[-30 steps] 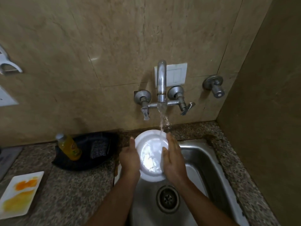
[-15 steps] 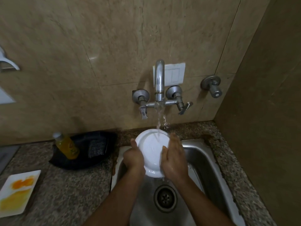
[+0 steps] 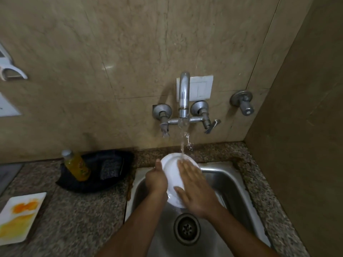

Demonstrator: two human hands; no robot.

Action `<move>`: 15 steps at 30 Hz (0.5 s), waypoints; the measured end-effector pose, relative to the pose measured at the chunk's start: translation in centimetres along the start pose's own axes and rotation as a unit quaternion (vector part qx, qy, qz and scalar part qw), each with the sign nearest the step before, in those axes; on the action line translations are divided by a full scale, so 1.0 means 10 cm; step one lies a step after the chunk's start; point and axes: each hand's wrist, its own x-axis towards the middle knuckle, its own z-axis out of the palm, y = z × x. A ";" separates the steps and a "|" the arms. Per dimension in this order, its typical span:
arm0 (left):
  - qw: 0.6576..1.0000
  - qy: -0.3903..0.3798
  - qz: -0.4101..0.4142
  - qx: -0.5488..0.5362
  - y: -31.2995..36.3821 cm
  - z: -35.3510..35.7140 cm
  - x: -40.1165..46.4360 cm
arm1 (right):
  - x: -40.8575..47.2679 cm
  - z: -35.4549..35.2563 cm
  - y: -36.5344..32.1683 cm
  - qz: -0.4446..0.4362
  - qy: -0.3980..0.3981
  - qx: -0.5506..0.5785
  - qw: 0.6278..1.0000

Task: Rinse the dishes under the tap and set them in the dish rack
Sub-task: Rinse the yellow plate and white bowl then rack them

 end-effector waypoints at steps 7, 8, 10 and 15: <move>0.999 0.022 -0.004 -0.038 0.20 -0.03 0.05 | 0.07 -0.04 -0.14 -0.047 0.024 -0.005 0.999; 0.999 0.017 -0.007 -0.046 0.18 -0.03 0.06 | -0.04 -0.03 -0.10 -0.059 0.019 -0.005 0.998; 0.999 0.001 0.000 -0.033 0.14 0.03 0.04 | 0.02 -0.01 -0.02 -0.005 0.041 0.000 0.999; 0.996 -0.014 0.002 -0.084 0.25 0.04 0.01 | 0.12 -0.04 -0.13 -0.028 0.046 0.008 0.999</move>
